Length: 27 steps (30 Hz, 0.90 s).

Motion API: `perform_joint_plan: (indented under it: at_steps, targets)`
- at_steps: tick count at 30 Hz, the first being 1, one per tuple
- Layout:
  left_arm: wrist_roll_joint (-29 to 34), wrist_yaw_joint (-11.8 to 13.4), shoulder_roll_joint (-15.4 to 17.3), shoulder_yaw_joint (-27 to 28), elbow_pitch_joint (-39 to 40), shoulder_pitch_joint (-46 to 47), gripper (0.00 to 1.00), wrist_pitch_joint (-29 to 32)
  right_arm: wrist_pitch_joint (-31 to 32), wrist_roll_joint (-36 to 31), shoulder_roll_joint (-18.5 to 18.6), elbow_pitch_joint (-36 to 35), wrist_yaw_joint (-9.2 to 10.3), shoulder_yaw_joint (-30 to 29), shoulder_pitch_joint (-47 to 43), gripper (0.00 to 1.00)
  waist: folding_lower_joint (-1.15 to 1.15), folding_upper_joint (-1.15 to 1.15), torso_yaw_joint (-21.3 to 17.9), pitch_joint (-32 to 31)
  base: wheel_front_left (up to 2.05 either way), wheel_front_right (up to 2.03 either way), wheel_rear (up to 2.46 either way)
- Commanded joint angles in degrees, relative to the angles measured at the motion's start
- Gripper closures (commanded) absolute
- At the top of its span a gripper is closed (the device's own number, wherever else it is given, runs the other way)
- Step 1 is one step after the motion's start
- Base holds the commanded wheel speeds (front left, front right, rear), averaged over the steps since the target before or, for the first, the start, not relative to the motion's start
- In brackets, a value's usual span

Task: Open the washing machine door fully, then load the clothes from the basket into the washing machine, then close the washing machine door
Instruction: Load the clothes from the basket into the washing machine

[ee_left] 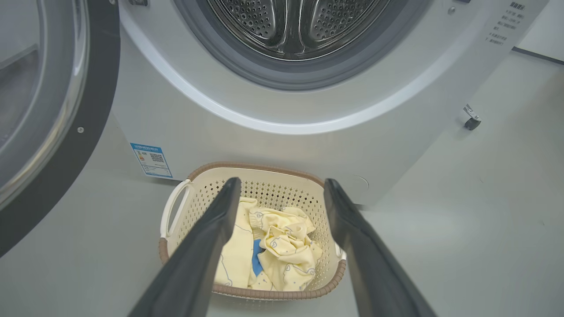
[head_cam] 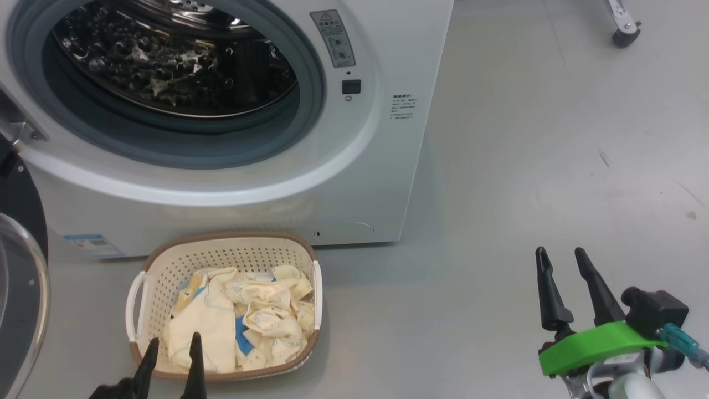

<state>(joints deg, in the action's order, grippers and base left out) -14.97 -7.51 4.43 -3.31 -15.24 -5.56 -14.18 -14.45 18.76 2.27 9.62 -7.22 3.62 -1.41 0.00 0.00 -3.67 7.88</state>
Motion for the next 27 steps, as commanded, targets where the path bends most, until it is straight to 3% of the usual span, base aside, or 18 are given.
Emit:
perform_joint_plan:
  at_steps: [1, 20, 27]
  targets:
    - [-0.3, 0.0, 0.9, 1.4, 0.9, 2.8, 0.00, -0.8, -0.5, 0.3, 0.6, -1.8, -0.26, 1.4, 2.6, 0.00, 0.00, 0.00, -0.4, 1.1, 0.00, 0.00, 0.00]
    - [-4.3, 0.0, 5.6, -7.3, -18.3, 23.3, 0.00, 3.3, -0.5, 2.5, 0.6, -2.5, -0.26, 4.5, 11.3, 0.00, 0.00, 0.00, -3.4, 17.1, 0.00, 0.00, 0.00]
    - [-10.5, 0.0, 5.5, -10.1, -23.8, 28.3, 0.00, 5.9, -0.5, 1.8, 0.6, -2.4, -0.26, 5.2, 13.3, 0.00, 0.00, 0.00, -3.5, 20.3, 0.00, 0.00, 0.00]
